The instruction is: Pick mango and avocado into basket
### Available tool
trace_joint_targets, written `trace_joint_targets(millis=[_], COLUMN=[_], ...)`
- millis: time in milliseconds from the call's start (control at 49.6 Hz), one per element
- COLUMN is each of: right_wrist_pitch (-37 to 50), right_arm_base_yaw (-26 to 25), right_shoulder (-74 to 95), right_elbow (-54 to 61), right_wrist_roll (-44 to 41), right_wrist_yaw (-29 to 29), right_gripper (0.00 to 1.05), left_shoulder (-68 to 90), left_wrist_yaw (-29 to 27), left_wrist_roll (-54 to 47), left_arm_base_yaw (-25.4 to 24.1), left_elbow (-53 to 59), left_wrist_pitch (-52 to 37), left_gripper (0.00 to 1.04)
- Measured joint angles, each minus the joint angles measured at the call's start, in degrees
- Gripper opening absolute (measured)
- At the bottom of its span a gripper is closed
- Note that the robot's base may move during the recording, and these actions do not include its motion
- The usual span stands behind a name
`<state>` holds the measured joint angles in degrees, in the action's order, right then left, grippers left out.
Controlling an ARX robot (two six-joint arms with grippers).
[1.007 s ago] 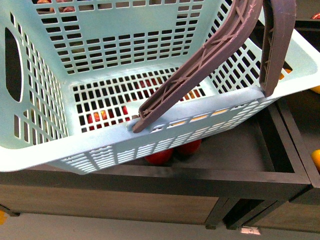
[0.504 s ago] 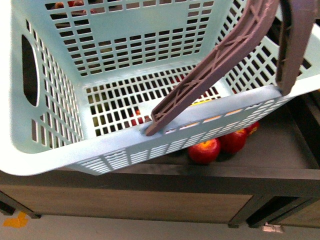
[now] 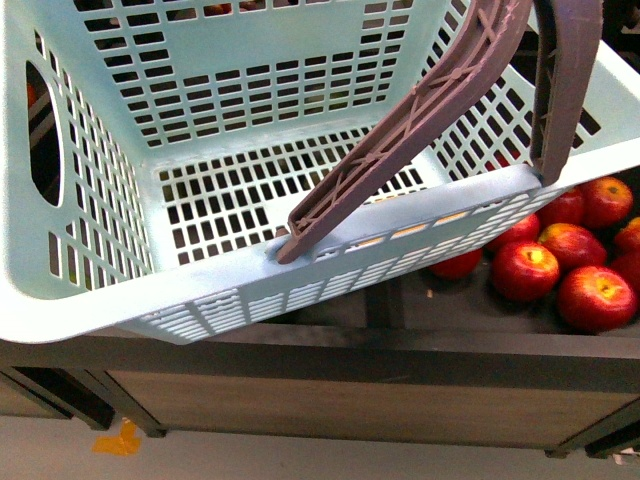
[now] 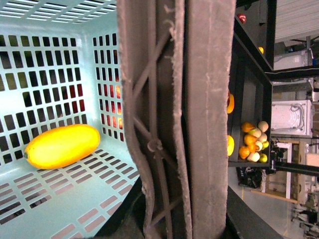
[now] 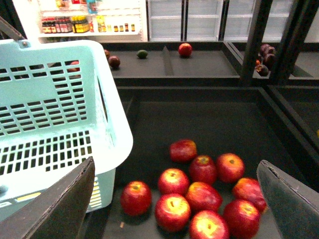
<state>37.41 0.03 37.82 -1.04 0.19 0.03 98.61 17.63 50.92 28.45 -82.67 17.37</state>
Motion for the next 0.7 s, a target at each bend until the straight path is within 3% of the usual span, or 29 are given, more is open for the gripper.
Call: trace_joint_targets(millis=[705], right_wrist_pitch=[0.0], right_arm_base_yaw=[0.0], right_shoulder=[0.0], right_elbow=[0.0], right_wrist_roll=[0.0], right_wrist_yaw=[0.0], right_gripper=[0.96], left_shoulder=[0.0], left_wrist_yaw=[-0.2], left_wrist_roll=[0.0], left_arm_base_yaw=[-0.1], left_elbow=[0.1], left_wrist_pitch=[0.0], left_gripper=[0.18])
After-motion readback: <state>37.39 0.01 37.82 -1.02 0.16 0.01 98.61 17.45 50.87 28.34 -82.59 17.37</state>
